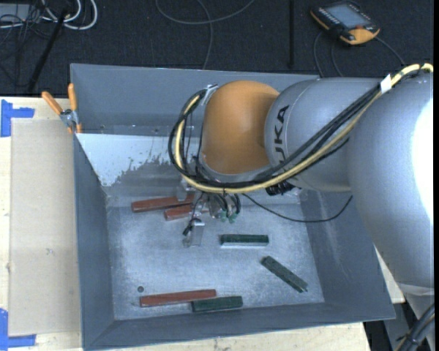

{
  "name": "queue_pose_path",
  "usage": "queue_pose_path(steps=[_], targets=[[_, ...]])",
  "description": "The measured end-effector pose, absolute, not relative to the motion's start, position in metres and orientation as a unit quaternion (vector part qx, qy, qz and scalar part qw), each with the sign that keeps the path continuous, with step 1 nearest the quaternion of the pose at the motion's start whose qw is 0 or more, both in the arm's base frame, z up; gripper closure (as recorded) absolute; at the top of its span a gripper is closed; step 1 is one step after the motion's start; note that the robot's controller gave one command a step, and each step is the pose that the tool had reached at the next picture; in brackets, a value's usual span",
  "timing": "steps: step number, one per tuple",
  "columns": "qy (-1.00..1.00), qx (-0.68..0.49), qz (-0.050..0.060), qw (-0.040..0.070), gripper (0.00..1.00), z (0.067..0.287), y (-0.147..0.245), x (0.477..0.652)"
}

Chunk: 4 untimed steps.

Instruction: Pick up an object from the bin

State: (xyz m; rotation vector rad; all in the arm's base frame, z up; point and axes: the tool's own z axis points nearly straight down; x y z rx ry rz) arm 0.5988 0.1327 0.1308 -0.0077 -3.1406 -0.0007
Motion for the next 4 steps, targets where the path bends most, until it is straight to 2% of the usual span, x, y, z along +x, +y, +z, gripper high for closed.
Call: queue_pose_path(steps=[1,3,4], targets=[[-1.000,-0.003,0.000,0.000,0.00,0.131,0.133,0.599],[-0.997,-0.074,0.000,-0.001,0.00,0.073,0.116,0.602],[-0.998,-0.064,0.001,-0.006,1.00,0.074,0.027,0.617]])
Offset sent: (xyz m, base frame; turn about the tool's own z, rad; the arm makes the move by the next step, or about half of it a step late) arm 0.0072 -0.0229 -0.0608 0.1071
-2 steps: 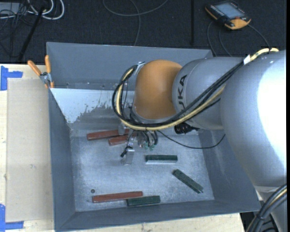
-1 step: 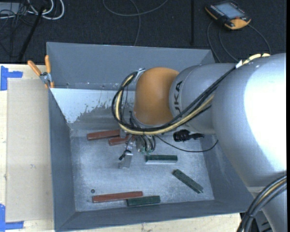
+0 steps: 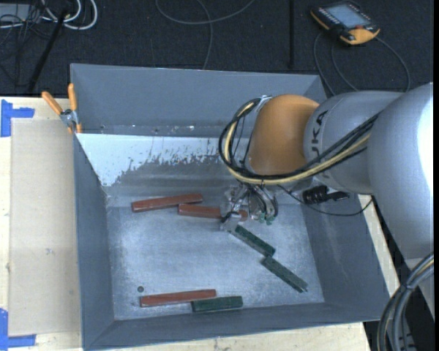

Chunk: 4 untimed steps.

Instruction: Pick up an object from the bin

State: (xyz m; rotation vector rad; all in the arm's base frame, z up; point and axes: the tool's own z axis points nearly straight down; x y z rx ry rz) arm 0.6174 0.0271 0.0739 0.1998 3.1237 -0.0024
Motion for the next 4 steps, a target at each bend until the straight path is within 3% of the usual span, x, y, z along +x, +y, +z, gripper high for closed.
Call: queue_pose_path(steps=[2,4], targets=[[0.998,0.065,-0.001,0.006,1.00,0.074,0.027,0.617],[1.000,-0.016,0.002,0.004,1.00,0.075,0.025,0.619]])
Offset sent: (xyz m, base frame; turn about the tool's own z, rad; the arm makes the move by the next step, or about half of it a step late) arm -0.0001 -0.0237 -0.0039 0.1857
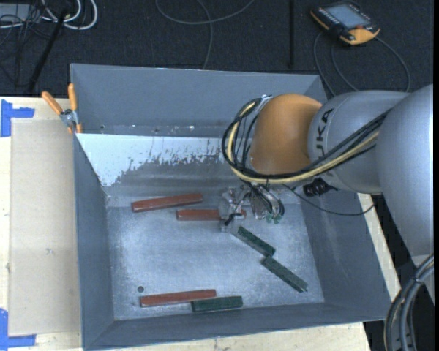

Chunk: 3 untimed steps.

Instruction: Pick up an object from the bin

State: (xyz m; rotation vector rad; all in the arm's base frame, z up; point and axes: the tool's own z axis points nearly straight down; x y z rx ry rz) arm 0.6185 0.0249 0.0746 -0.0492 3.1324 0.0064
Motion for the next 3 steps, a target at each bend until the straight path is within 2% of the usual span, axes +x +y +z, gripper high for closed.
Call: queue_pose_path(steps=[1,2,3], targets=[[0.996,0.092,-0.002,0.005,1.00,0.075,0.066,0.611],[0.997,0.075,-0.001,-0.001,0.00,0.070,0.003,0.566],[0.997,0.074,0.000,0.000,0.00,0.070,0.005,0.566]])
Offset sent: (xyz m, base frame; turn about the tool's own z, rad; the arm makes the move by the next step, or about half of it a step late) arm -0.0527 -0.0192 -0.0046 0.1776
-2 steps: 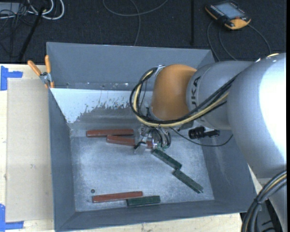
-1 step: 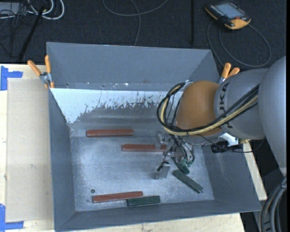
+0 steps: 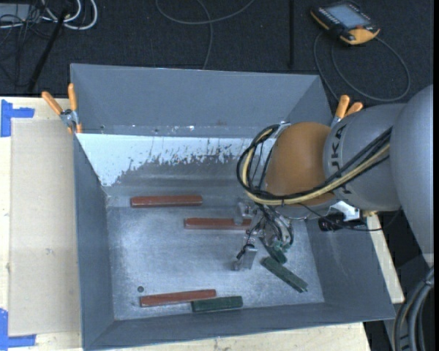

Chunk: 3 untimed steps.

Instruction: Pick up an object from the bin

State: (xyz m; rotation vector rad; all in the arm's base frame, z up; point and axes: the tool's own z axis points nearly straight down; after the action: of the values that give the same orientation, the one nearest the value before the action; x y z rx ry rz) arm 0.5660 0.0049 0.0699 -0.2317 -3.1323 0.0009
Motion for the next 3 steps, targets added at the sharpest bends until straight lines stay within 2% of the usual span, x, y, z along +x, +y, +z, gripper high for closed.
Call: queue_pose_path(steps=[1,2,3], targets=[[-0.996,-0.086,-0.002,0.000,0.00,0.070,-0.034,0.562],[-0.994,-0.111,0.000,0.000,0.00,0.070,-0.077,0.578],[-0.993,-0.120,0.000,-0.001,0.00,0.070,-0.098,0.587]])
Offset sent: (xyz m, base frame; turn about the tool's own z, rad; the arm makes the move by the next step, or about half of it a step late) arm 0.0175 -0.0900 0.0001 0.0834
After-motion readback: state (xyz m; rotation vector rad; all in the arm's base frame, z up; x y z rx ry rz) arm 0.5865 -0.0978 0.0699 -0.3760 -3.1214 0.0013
